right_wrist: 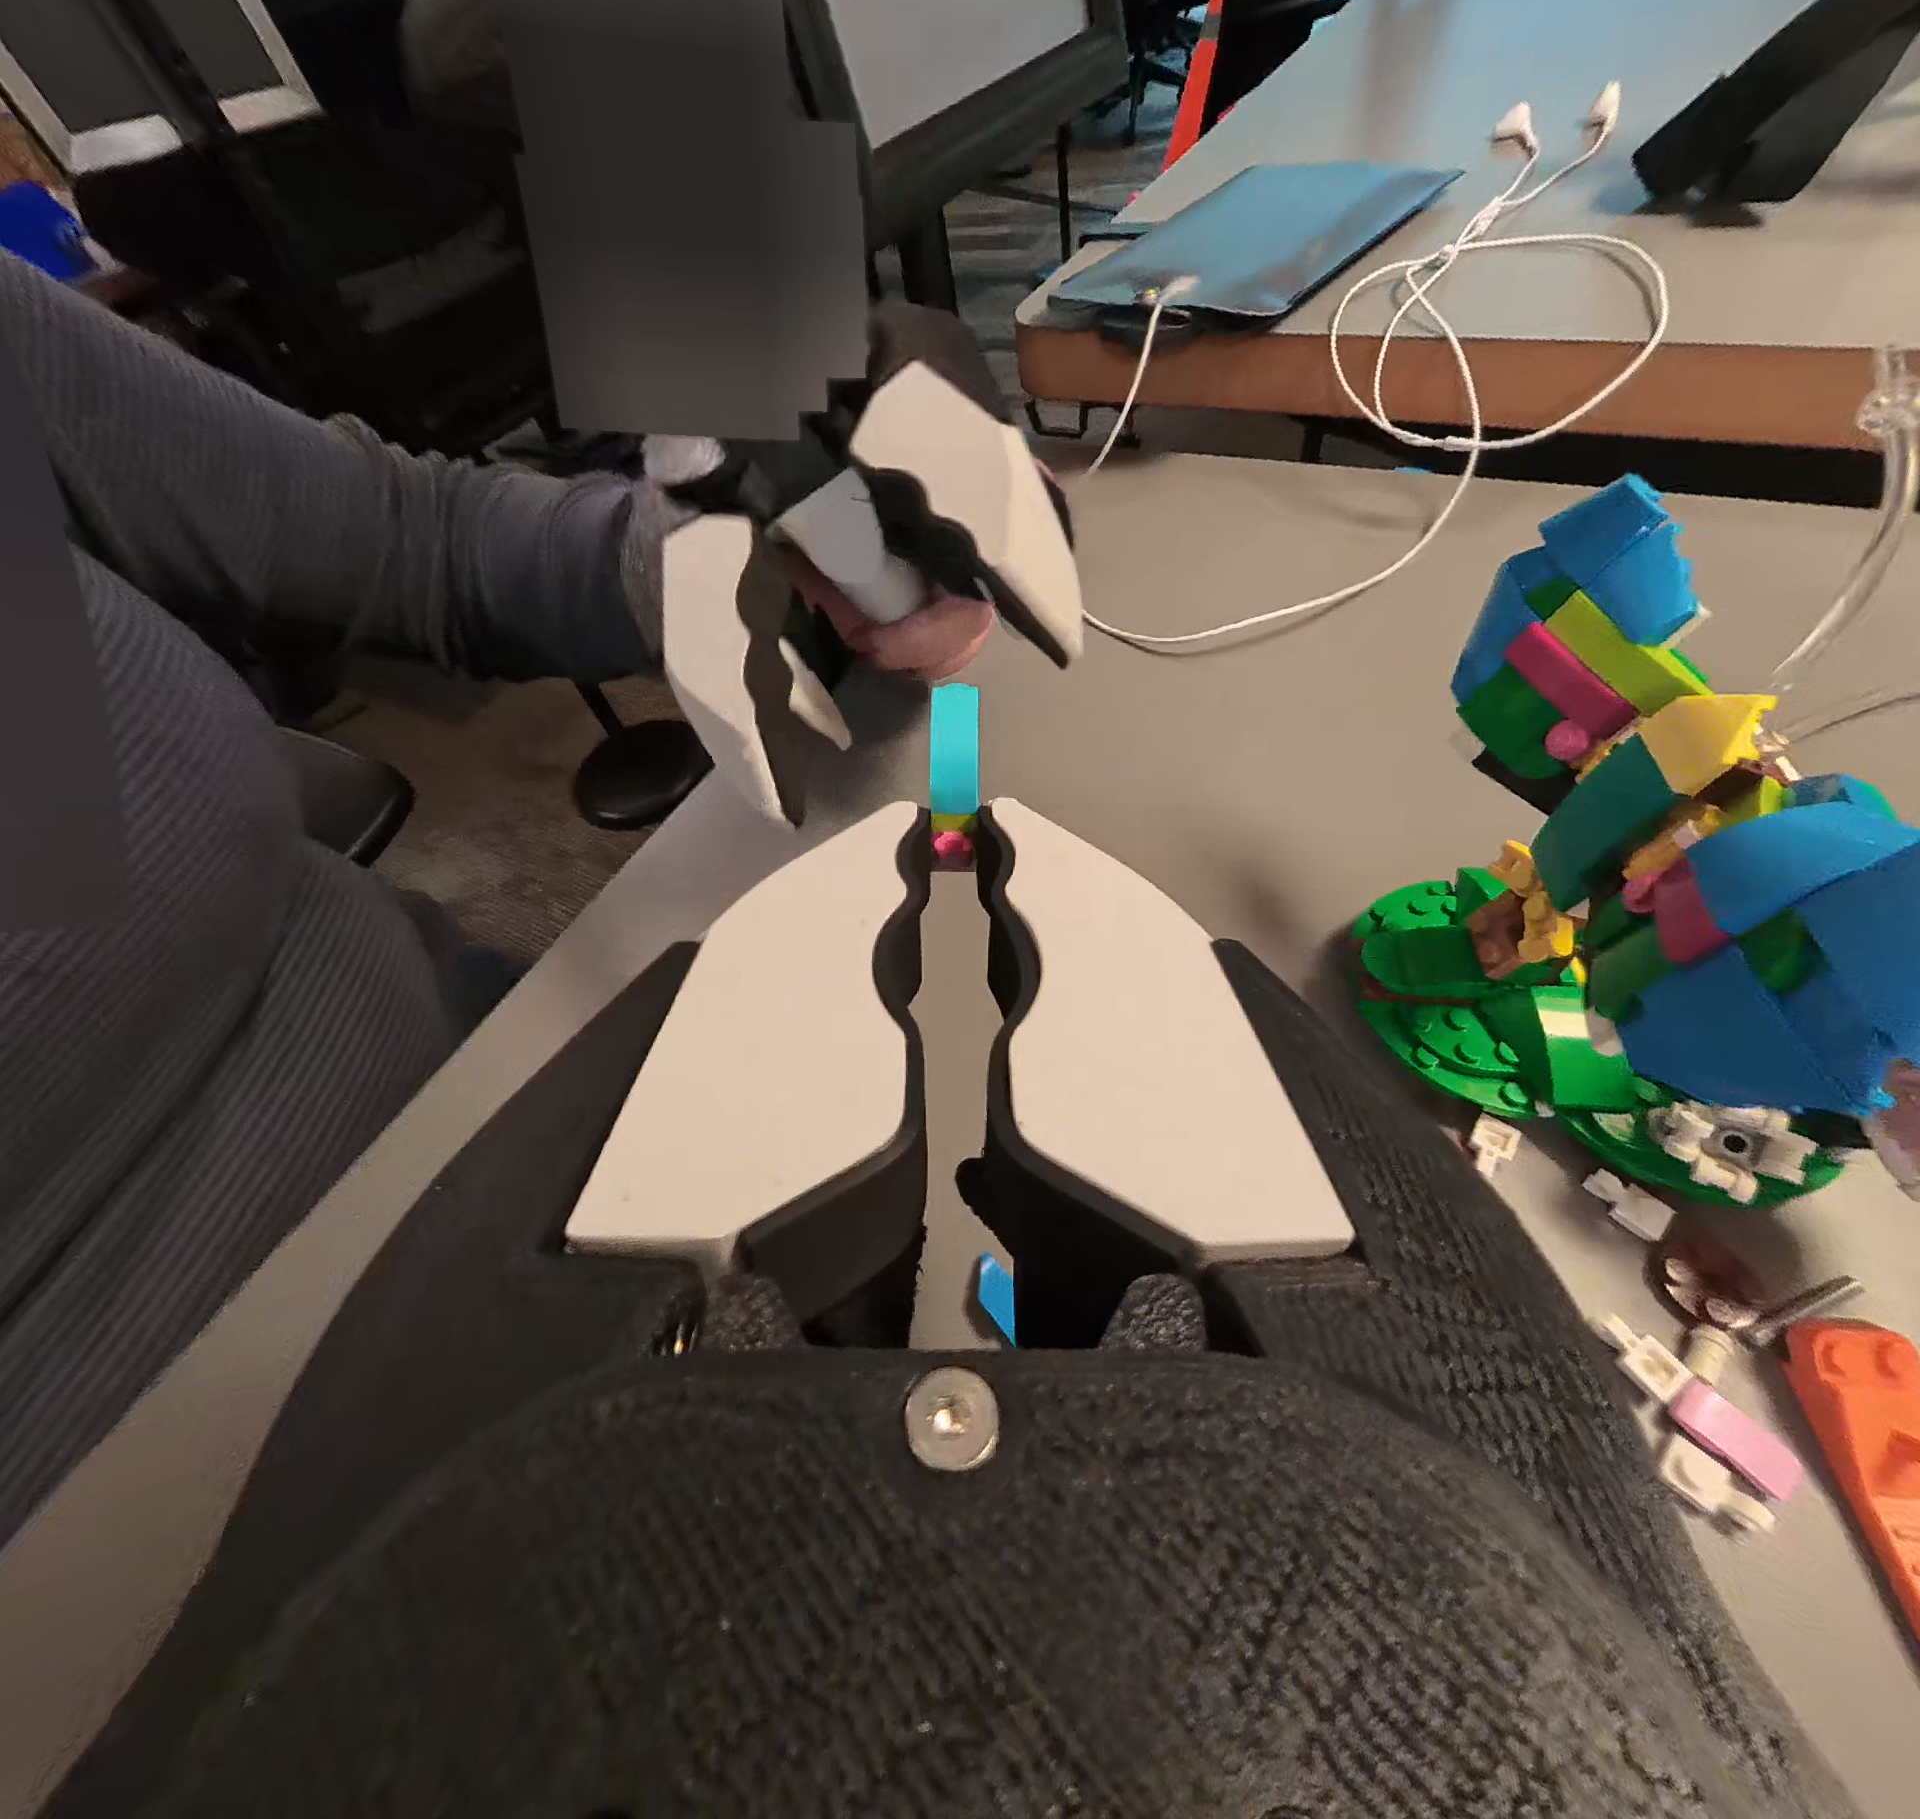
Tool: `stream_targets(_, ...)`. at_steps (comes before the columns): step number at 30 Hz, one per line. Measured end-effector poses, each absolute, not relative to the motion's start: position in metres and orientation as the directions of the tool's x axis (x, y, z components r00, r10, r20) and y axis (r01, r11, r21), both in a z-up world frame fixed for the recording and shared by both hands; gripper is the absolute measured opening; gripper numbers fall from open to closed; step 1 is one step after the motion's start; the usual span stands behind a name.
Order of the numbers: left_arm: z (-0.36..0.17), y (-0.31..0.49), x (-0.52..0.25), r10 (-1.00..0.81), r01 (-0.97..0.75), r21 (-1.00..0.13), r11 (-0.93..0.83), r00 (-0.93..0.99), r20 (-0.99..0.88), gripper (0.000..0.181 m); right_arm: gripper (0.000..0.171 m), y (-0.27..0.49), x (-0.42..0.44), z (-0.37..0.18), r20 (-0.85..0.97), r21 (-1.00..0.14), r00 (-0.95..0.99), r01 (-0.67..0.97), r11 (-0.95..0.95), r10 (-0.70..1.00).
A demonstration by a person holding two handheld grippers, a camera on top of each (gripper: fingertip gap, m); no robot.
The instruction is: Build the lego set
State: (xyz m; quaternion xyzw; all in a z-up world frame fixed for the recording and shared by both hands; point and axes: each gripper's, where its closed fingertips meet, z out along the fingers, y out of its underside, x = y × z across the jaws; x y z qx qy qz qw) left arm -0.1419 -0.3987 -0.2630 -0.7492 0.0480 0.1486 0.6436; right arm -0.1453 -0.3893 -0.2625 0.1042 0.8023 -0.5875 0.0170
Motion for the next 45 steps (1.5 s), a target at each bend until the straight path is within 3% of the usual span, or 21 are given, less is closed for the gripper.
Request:
stream_targets(5, -0.272, -0.391, -0.136, 0.006, -0.064, -0.983, -0.171, 0.998, -0.066, 0.045, 0.006, -0.391, -0.136, -0.271, -0.056, -0.937, -0.993, 0.087, 0.338, 0.102)
stream_targets(9, -0.278, -0.388, -0.134, -0.021, -0.038, -0.981, -0.192, 0.999, -0.034, 0.009, 0.006, -0.391, -0.134, -0.276, 0.012, -0.931, -0.996, 0.022, 0.363, 0.092)
stream_targets(14, -0.286, -0.391, -0.140, -0.002, 0.005, -0.968, -0.250, 1.000, 0.006, 0.008, 0.008, -0.390, -0.142, -0.284, 0.072, -0.923, -0.988, -0.013, 0.384, 0.140)
stream_targets(18, -0.288, -0.406, -0.165, 0.152, 0.017, -0.957, -0.289, 0.988, -0.028, 0.008, 0.029, -0.365, -0.176, -0.293, 0.114, -0.924, -0.937, 0.022, 0.381, 0.330)
stream_targets(22, -0.285, -0.424, -0.185, 0.278, 0.051, -0.954, -0.296, 0.960, -0.035, 0.008, 0.042, -0.328, -0.215, -0.306, 0.054, -0.916, -0.856, 0.161, 0.366, 0.514)
stream_targets(28, -0.288, -0.439, -0.197, 0.345, 0.109, -0.949, -0.297, 0.938, -0.001, 0.008, 0.034, -0.331, -0.227, -0.317, -0.166, -0.873, -0.857, 0.358, 0.331, 0.488)
stream_targets(38, -0.296, -0.440, -0.202, 0.368, 0.123, -0.934, -0.337, 0.930, -0.011, 0.008, 0.021, -0.359, -0.253, -0.329, -0.122, -0.837, -0.821, 0.388, 0.387, 0.558)
stream_targets(45, -0.293, -0.440, -0.207, 0.383, 0.129, -0.940, -0.316, 0.924, -0.002, 0.008, 0.032, -0.375, -0.245, -0.328, -0.087, -0.830, -0.857, 0.344, 0.439, 0.508)
